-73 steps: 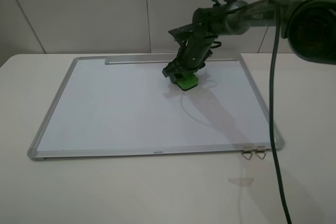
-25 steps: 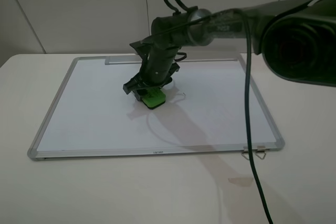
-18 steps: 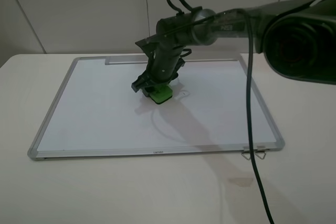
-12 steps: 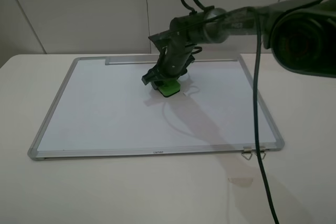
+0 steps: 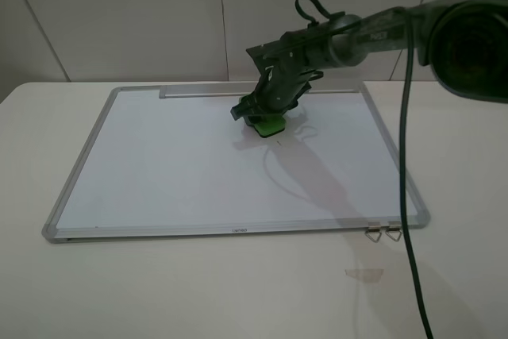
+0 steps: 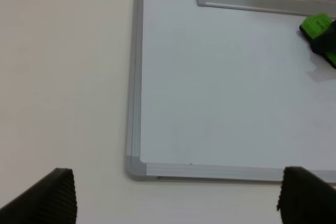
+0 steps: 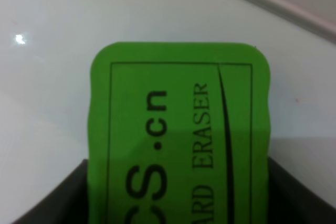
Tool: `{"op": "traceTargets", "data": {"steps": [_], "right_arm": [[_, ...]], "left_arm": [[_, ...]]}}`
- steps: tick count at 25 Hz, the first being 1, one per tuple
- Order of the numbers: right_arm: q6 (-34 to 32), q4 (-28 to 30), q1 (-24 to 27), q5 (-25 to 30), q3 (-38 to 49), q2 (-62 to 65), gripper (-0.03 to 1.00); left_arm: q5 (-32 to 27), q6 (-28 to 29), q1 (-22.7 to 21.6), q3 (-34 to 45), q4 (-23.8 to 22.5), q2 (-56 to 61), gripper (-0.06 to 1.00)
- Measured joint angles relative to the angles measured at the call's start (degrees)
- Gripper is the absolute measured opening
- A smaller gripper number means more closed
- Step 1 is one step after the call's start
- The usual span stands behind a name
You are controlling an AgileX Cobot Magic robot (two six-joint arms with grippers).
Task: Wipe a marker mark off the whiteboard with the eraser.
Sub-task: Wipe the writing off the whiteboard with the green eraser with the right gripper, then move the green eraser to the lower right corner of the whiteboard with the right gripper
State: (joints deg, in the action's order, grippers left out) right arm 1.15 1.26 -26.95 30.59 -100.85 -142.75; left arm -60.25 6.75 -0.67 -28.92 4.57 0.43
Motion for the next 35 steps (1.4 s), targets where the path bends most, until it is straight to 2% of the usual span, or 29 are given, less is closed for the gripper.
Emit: {"op": "traceTargets", "data": {"steps": [9,15,20,21,22,25,26,28,33,35], "right_arm": [[0.0,0.1,0.4,-0.7,5.6,3.3,0.59],[0.1,-0.1,0.4,1.7,10.5,6.2,0.59],[0.3,-0.6,0.4,-3.2,15.3,8.2,0.59],[0.3,-0.8,0.4,-5.3,16.3,8.7,0.59],[0.3,-1.3,0.4,-11.4,18.0,8.8,0.59],[0.2,-1.6,0.4,-38.7,22.9,7.3,0.59],[0.2,-1.7,0.4,-43.2,24.3,7.1,0.59],[0.1,-1.8,0.4,-41.7,26.0,8.4,0.59],[0.4,-1.3,0.5,-18.7,26.8,14.2,0.59],[0.7,-1.3,0.5,-11.1,26.8,16.0,0.59]], "left_arm": [[0.0,0.0,0.0,0.0,0.0,0.0,0.78],[0.1,0.0,0.0,0.0,0.0,0.0,0.78],[0.1,0.0,0.0,0.0,0.0,0.0,0.78],[0.2,0.0,0.0,0.0,0.0,0.0,0.78],[0.2,0.0,0.0,0.0,0.0,0.0,0.78],[0.3,0.0,0.0,0.0,0.0,0.0,0.78],[0.3,0.0,0.0,0.0,0.0,0.0,0.78],[0.3,0.0,0.0,0.0,0.0,0.0,0.78],[0.3,0.0,0.0,0.0,0.1,0.0,0.78],[0.4,0.0,0.0,0.0,0.1,0.0,0.78]]}}
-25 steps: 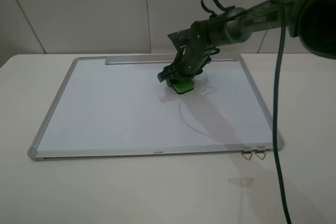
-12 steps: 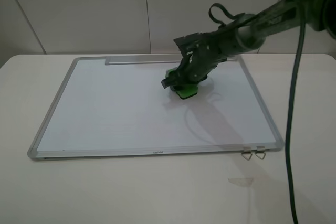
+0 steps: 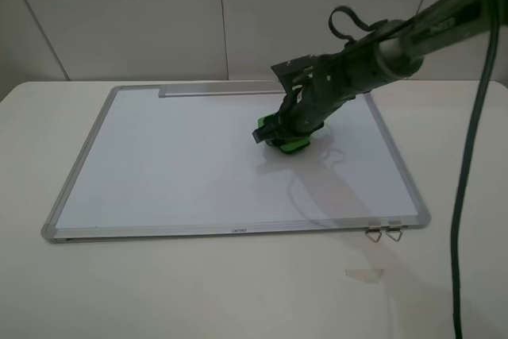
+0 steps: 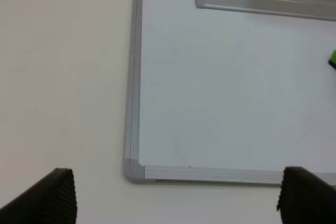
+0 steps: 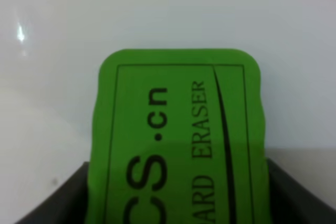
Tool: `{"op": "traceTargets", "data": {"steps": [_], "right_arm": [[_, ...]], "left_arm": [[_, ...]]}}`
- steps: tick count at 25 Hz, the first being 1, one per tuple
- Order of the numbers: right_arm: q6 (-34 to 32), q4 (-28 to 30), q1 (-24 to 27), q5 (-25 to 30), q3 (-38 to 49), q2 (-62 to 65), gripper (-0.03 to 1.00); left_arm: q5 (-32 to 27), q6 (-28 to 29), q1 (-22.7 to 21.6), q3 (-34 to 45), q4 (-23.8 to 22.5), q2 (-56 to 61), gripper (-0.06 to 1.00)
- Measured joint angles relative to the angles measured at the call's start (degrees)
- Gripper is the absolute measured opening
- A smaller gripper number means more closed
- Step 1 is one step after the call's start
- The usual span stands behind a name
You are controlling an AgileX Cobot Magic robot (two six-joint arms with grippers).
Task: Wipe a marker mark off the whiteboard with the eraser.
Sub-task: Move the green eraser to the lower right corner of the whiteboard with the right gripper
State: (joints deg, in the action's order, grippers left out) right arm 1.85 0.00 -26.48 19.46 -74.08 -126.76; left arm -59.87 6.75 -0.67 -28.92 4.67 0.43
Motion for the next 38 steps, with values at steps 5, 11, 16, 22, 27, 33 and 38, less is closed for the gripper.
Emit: {"op": "traceTargets", "data": {"steps": [5,11,16,22,27,33,38], "right_arm": [[-0.1,1.6,0.0,28.4,0.5,5.0,0.59],[-0.6,2.8,0.3,40.2,2.3,10.2,0.59],[-3.2,5.2,0.7,39.9,2.3,17.3,0.59],[-4.5,5.2,9.6,39.0,4.7,22.0,0.59],[-4.9,0.5,22.6,31.1,13.2,25.6,0.59],[-5.0,-4.8,25.4,24.3,19.4,26.6,0.59],[-5.0,-5.1,22.2,22.1,19.4,26.6,0.59]], "left_arm": [[0.0,0.0,0.0,0.0,0.0,0.0,0.78],[0.0,0.0,0.0,0.0,0.0,0.0,0.78],[0.0,0.0,0.0,0.0,0.0,0.0,0.78],[0.0,0.0,0.0,0.0,0.0,0.0,0.78],[0.0,0.0,0.0,0.0,0.0,0.0,0.78],[0.0,0.0,0.0,0.0,0.0,0.0,0.78],[0.0,0.0,0.0,0.0,0.0,0.0,0.78]]}}
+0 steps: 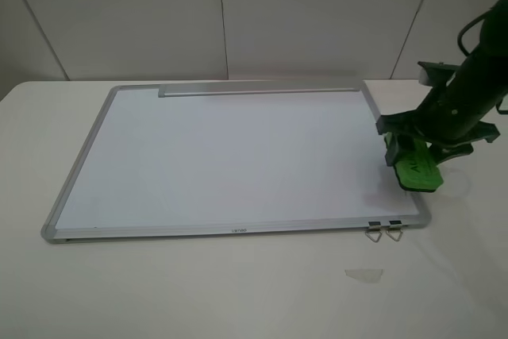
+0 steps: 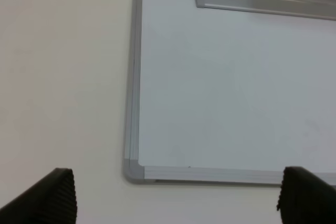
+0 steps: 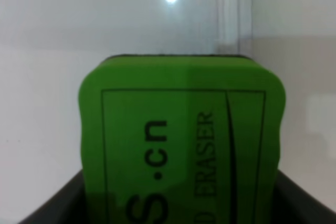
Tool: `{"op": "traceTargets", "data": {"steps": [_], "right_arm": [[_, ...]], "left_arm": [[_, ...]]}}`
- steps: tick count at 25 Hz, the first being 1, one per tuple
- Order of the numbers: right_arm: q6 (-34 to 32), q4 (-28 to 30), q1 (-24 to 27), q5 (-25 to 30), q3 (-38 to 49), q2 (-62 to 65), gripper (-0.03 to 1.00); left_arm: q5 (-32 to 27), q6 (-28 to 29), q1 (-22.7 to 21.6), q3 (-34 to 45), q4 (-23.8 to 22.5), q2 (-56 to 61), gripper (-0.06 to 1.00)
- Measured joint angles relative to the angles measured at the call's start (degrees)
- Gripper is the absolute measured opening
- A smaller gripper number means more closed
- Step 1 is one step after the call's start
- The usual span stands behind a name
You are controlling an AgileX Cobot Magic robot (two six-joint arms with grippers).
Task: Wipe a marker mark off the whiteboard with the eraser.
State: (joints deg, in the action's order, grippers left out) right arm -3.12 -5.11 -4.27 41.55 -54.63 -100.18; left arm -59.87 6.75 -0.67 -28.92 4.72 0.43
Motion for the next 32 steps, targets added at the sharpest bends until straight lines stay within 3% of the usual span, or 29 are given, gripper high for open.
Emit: {"op": "traceTargets", "data": {"steps": [14,19,23,27,32], "right_arm": [[0.0,0.1,-0.5,-4.0,0.1,-7.0,0.59],[0.0,0.0,-0.5,-2.9,0.1,-5.6,0.78],[0.0,0.0,-0.5,-1.4,0.1,-3.4,0.82],[0.1,0.0,-0.5,3.3,0.1,1.2,0.82],[0.1,1.4,-0.5,16.2,0.2,8.7,0.82]], "left_arm": [[0.0,0.0,0.0,0.0,0.0,0.0,0.78],[0.0,0.0,0.0,0.0,0.0,0.0,0.78],[0.0,0.0,0.0,0.0,0.0,0.0,0.78],[0.0,0.0,0.0,0.0,0.0,0.0,0.78],[0.0,0.0,0.0,0.0,0.0,0.0,0.78]]}}
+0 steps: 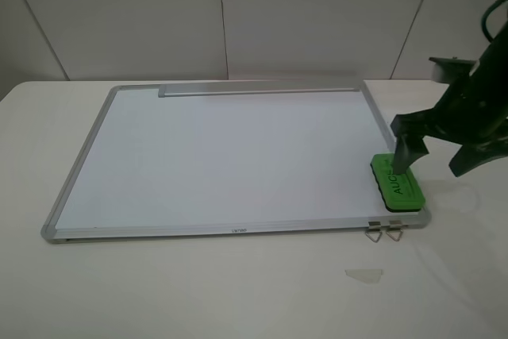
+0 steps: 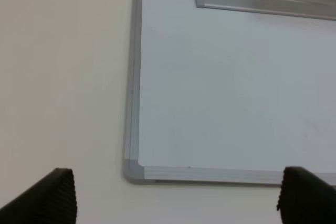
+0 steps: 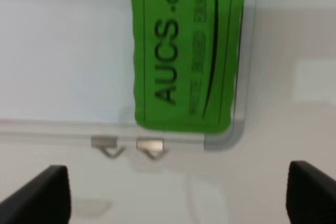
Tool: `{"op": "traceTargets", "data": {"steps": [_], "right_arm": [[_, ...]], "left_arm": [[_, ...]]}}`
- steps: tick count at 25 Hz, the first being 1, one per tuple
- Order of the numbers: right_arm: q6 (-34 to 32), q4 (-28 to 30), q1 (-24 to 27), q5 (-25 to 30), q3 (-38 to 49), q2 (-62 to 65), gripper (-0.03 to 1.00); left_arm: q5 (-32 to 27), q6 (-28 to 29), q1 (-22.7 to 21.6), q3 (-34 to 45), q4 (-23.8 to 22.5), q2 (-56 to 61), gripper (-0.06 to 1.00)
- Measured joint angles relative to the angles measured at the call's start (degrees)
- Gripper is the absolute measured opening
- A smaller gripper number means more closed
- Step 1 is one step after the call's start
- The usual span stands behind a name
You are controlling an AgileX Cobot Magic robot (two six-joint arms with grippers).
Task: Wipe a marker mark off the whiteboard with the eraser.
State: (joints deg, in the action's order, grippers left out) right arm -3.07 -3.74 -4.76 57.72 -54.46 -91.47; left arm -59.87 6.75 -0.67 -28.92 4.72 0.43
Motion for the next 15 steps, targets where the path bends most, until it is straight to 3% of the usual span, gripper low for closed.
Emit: {"op": "traceTargets", "data": {"steps": [6,15], "right_arm": [[0.0,0.7,0.0,5.7,5.3,15.8,0.82],[0.0,1.5,0.0,3.8,18.4,46.8,0.82]], "left_arm": [[0.0,0.0,0.0,0.0,0.0,0.0,0.78],[0.0,0.0,0.0,0.0,0.0,0.0,0.78]]}}
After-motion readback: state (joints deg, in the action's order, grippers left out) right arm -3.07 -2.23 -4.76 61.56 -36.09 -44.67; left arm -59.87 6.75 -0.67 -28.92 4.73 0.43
